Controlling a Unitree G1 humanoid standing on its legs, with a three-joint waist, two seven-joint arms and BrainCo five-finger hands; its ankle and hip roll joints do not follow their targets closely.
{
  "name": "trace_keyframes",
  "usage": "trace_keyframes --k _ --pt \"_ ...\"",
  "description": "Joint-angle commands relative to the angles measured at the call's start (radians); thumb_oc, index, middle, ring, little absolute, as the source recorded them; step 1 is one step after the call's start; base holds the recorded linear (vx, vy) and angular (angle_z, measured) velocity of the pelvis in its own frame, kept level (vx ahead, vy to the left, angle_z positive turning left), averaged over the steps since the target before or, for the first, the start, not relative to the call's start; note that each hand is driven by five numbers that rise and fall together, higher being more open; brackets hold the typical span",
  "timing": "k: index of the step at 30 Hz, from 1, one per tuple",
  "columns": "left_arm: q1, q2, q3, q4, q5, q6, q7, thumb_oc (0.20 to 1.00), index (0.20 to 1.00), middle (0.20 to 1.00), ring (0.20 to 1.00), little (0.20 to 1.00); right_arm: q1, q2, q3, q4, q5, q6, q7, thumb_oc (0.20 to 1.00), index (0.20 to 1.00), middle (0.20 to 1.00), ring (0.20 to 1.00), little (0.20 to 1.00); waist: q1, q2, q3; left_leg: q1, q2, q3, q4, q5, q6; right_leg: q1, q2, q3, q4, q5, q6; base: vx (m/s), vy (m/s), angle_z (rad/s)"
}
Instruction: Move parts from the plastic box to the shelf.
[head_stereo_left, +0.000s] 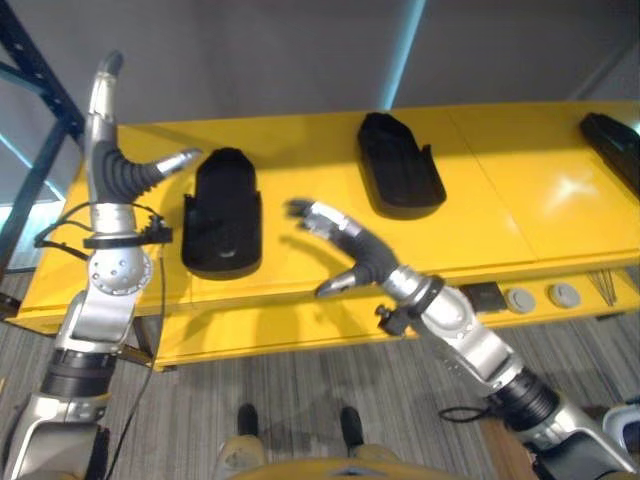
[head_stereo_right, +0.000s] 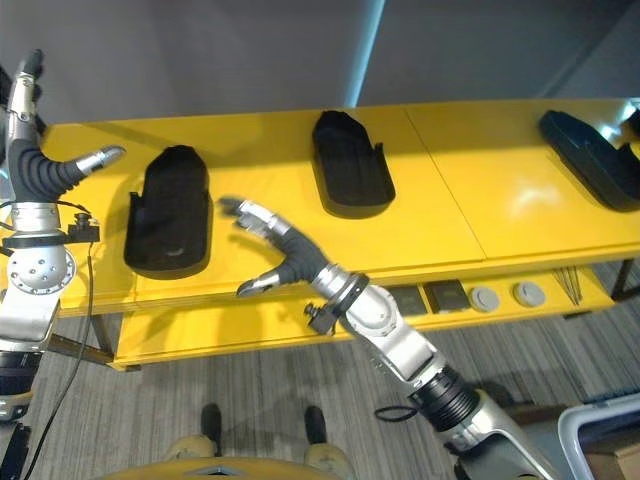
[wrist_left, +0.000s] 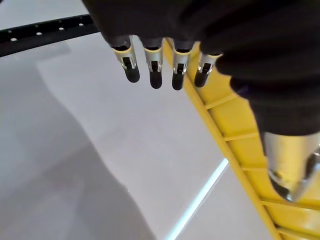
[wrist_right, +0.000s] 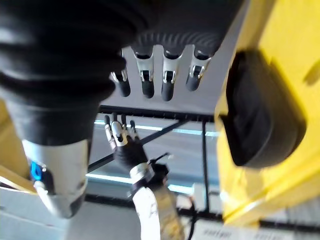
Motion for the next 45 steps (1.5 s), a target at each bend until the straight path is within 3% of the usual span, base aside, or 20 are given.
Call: trace_keyframes --k 1,6,19,25,34,45 --pt "0.004 0.05 0.014 0.001 -0.065 -0.099 -0.035 1.0 1.0 1.0 1.0 1.0 0.029 0.023 -0.03 0.001 0.169 0.012 0.128 0.2 0.2 0.2 0.2 0.2 0.015 -0.03 -0.042 0.006 -0.005 -0.009 0.139 -0.208 0.005 0.0 -0.039 -0.036 0.15 -0.208 0.065 0.01 0.031 -0.04" --pt "0.076 0.038 0.035 -0.089 -0.091 -0.157 -0.091 1.0 1.0 1.0 1.0 1.0 0.013 0.04 0.052 0.11 0.103 0.042 0.174 0.2 0.2 0.2 0.2 0.2 0.041 -0.043 -0.051 0.008 -0.01 -0.02 0.153 -0.218 0.006 0.012 -0.052 -0.036 0.149 -0.211 0.062 0.01 0.005 0.0" --pt "0.186 0.002 0.054 -0.096 -0.157 -0.172 -0.127 1.0 1.0 1.0 1.0 1.0 -0.063 0.175 0.149 0.288 0.032 0.053 0.158 0.2 0.2 0.2 0.2 0.2 0.104 -0.045 -0.03 -0.009 -0.008 -0.055 0.159 -0.213 0.005 0.013 -0.059 -0.054 0.148 -0.215 0.049 0.02 -0.009 0.1" --pt "0.213 -0.013 0.017 -0.113 -0.163 -0.172 -0.136 1.0 1.0 1.0 1.0 1.0 -0.104 0.245 0.131 0.388 -0.018 0.024 0.086 0.2 0.2 0.2 0.2 0.2 0.13 -0.042 -0.03 -0.016 -0.01 -0.071 0.154 -0.211 0.007 0.017 -0.06 -0.064 0.14 -0.215 0.047 0.03 -0.012 0.08" --pt "0.239 -0.029 0.008 -0.106 -0.223 -0.163 -0.146 1.0 1.0 1.0 1.0 1.0 -0.125 0.281 0.091 0.449 -0.038 0.012 0.023 0.2 0.2 0.2 0.2 0.2 0.147 -0.033 -0.04 -0.008 -0.019 -0.085 0.147 -0.212 0.012 0.036 -0.067 -0.076 0.129 -0.216 0.044 0.03 0.001 0.08" --pt "0.233 -0.041 -0.021 -0.09 -0.283 -0.16 -0.16 1.0 1.0 1.0 1.0 1.0 -0.19 0.402 0.039 0.706 -0.03 0.002 -0.077 0.2 0.2 0.2 0.2 0.2 0.178 -0.024 -0.053 -0.001 -0.029 -0.105 0.147 -0.22 0.018 0.051 -0.072 -0.09 0.122 -0.219 0.042 0.02 0.003 0.03"
